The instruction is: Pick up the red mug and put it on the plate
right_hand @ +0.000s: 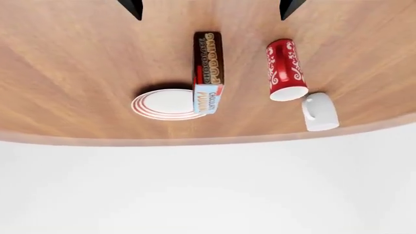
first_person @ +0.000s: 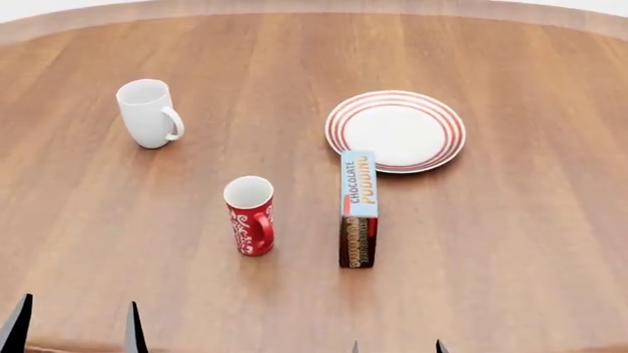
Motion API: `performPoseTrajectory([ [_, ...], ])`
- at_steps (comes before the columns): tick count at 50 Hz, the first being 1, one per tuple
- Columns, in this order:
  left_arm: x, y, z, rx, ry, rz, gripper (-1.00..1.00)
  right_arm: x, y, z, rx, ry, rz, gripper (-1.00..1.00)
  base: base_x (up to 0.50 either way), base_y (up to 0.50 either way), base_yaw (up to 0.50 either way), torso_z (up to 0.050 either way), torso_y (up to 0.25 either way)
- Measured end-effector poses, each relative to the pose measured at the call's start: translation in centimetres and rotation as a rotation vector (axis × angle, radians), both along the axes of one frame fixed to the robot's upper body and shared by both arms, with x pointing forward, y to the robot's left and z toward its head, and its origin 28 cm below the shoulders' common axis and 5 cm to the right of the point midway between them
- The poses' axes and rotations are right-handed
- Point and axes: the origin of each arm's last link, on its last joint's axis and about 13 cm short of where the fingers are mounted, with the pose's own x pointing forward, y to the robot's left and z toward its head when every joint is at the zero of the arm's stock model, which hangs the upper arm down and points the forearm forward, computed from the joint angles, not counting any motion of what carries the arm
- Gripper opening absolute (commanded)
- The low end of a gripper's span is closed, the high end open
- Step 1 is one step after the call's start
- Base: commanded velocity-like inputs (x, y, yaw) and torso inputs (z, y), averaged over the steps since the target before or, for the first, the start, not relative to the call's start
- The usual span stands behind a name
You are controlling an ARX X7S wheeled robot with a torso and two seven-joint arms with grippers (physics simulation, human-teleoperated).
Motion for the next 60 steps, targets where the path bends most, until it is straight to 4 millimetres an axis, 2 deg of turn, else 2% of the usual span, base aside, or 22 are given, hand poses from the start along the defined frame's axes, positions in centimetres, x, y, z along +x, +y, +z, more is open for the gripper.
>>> performPoseTrajectory([
  [44, 0.00, 0.00, 0.00, 0.000, 0.003, -0.007, 1.00, -0.03, -0.02, 0.02, 0.006, -0.004, 0.001, 1.00, 0.00, 0.25, 0.00, 0.000, 0.000],
  [60, 0.00, 0.02, 0.00, 0.001, 0.004, -0.007, 1.00, -0.03, -0.01, 0.02, 0.009, -0.005, -0.001, 1.00, 0.00, 0.02, 0.00, 0.000, 0.000],
])
